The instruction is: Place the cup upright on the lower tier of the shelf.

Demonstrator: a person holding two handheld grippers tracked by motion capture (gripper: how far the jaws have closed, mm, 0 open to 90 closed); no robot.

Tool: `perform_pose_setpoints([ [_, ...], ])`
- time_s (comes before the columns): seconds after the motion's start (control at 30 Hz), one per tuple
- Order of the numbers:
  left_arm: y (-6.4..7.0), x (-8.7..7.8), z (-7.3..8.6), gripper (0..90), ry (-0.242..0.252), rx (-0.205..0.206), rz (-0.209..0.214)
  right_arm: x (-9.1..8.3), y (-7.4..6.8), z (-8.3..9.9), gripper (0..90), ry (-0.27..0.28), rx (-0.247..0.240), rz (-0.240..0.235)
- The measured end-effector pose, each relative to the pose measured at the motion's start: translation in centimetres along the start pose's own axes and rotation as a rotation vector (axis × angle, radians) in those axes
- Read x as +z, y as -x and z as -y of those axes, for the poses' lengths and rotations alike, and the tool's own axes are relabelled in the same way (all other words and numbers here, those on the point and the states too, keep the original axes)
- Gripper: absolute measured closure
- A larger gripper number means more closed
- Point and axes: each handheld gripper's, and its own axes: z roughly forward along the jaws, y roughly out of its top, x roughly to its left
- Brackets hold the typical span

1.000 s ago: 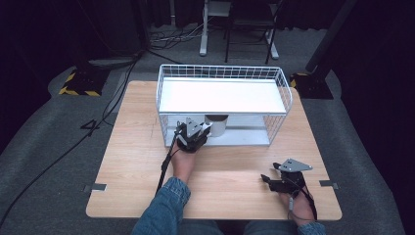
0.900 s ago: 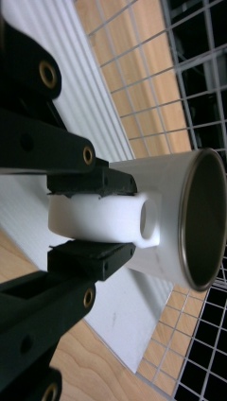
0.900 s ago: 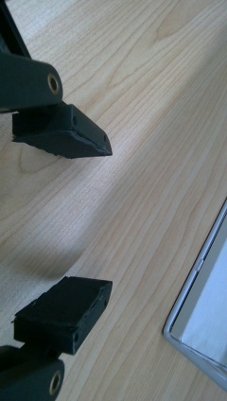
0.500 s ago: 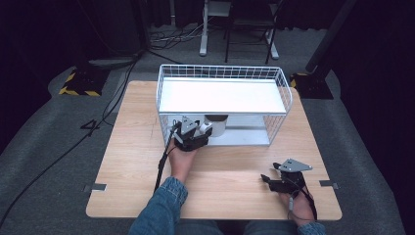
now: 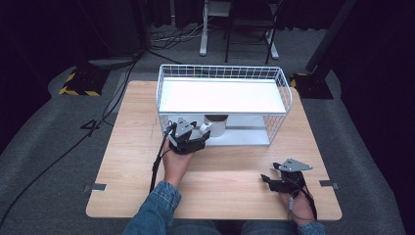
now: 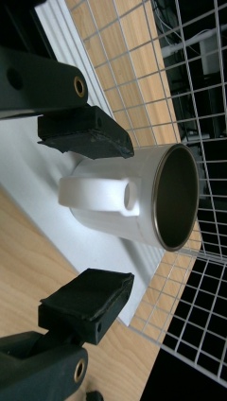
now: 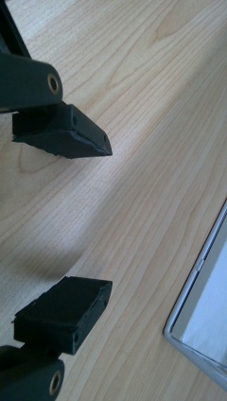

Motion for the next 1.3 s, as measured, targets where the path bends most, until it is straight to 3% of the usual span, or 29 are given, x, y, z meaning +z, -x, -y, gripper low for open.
perform_pose_setpoints([
  [0.23,0.6,-2.4,0.0,34.3,0.01,0.002,0.012,0.0,0.0,0.0,30.8,0.001,-0.001,-0.003],
  [0.4,1.5,-4.3,0.0,34.2,0.004,0.036,0.047,0.0,0.1,0.0,30.7,-0.002,0.001,-0.01],
  [0.63,1.9,-6.6,0.6,33.8,-0.006,0.016,0.078,0.1,0.1,-0.1,30.7,-0.002,0.008,-0.013],
  [0.93,2.2,-10.3,1.1,32.7,-0.025,0.017,0.081,0.2,0.2,-0.1,30.5,-0.009,0.028,-0.026],
  [1.3,1.7,-12.9,2.5,31.1,-0.073,0.033,0.07,0.3,0.3,-0.2,30.5,-0.012,0.036,-0.034],
])
